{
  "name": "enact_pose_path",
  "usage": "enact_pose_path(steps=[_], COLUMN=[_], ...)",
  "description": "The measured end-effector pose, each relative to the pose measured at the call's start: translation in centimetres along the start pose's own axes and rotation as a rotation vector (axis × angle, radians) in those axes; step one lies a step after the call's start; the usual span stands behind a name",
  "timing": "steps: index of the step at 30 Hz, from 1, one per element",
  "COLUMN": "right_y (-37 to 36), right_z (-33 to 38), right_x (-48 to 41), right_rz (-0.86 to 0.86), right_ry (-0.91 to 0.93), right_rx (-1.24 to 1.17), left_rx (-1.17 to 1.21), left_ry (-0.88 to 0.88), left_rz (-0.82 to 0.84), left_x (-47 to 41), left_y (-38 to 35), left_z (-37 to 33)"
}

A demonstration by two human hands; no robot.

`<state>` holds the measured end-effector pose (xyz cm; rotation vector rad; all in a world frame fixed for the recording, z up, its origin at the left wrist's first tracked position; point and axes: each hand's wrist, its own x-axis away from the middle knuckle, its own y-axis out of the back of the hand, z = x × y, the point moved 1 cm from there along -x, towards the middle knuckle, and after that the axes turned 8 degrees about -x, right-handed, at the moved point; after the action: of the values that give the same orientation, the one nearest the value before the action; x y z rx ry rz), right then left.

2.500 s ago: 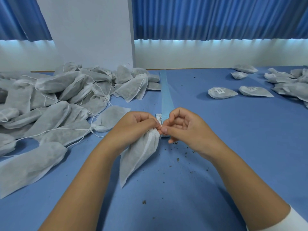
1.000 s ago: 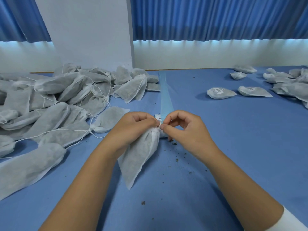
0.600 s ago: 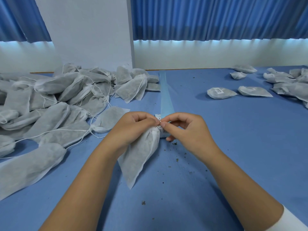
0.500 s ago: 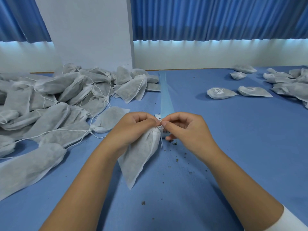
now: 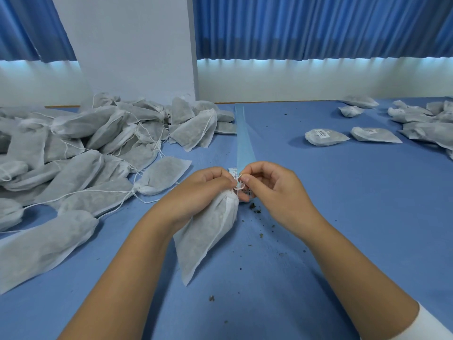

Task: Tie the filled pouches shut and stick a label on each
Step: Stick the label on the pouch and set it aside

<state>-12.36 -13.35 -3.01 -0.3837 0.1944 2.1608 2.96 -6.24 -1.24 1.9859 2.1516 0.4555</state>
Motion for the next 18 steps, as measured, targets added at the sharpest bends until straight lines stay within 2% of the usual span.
enact_pose_path(steps=[2,6,12,18], right_y=[0.0,0.1,0.4,1.3], right_z=[0.1,0.1,-0.1,0.3], right_x=[0.0,-0.1,-0.4,-0.7], right_rz=[-0.003,-0.024,-0.082,-0.142], right_ry=[0.024,0.025,0.022,0.051], right_rx=[0.044,0.053,0.129,0.189], left_rx=[0.001,-0.067,-0.031,-0.039], left_ry=[0.014,0.015,-0.005,-0.062], left_rz=[0.014,-0.065,-0.160,-0.161], left_x=[0.1,0.0,-0.3,-0.2], left_y=[-0.2,-0.2,-0.2,-0.6], left_z=[0.0,0.0,0.0,0.1])
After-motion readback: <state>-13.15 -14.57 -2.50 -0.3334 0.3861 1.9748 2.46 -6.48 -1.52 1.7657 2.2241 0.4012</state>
